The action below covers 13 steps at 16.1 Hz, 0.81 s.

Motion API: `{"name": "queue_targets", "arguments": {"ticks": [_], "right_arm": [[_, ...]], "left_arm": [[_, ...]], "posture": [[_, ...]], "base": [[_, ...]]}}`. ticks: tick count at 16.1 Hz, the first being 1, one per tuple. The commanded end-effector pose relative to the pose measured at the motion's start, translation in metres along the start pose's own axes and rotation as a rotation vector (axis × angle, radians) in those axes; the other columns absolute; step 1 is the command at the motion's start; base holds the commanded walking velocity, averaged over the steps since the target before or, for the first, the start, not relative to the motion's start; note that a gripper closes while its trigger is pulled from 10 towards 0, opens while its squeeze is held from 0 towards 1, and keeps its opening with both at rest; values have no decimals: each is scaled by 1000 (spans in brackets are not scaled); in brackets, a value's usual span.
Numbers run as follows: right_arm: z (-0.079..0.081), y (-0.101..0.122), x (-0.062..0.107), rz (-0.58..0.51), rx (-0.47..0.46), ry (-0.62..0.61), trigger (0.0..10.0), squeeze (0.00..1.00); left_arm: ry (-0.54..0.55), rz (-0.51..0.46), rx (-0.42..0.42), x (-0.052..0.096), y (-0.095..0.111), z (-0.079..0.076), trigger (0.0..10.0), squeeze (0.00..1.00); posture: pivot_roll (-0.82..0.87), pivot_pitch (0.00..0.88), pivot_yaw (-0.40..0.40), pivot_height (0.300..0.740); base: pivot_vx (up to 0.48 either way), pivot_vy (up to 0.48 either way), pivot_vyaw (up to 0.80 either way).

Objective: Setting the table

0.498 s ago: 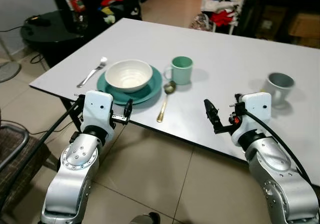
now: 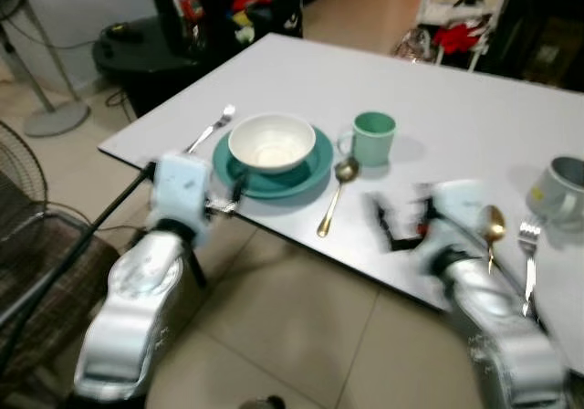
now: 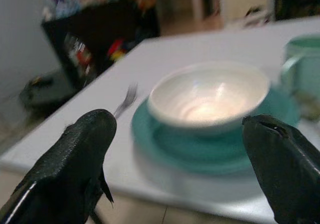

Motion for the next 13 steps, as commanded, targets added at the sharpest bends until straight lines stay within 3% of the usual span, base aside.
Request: {"name": "queue_targets", "arguments": {"ticks": [1,4,7,10,13], "right_arm": [[-1,0,1,8,5,15,10000,1000],[0,0,4,8,14,15,10000,1000],[-3,0,5,11,9,13,10000,1000],[4,1,0,-1,-10,42,10000,1000],[-3,3,0,-16,-21,9,10000,1000]], "left_arm": [[-1,-1,5,3,1,-1,10000,0],[-4,14,19,1,-5,2,10000,0],[11,-4,32,-4,1,1,10000,0],[30,4,29,4,-2,9,10000,0],[41,-8,39,-2,2,8,10000,0]], "posture": [[106,0,59,740],[62,0,72,740],[98,0,48,740],[91,0,45,740],[113,0,34,740]], "base": [[0,0,800],[0,0,800],[0,0,800],[0,290,0],[0,325,0]]}}
Point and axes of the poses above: a point about 5 cm out from each wrist's last joint towards the gripper, its own x axis pointing back from the gripper into the wrist, its own y axis along the axis of the wrist's last joint, z = x × y, the point moved 6 cm from there along -x, pointing out of the wrist towards the gripper, and after that the axes turned 10 degrees about x, right-handed, at the moved point
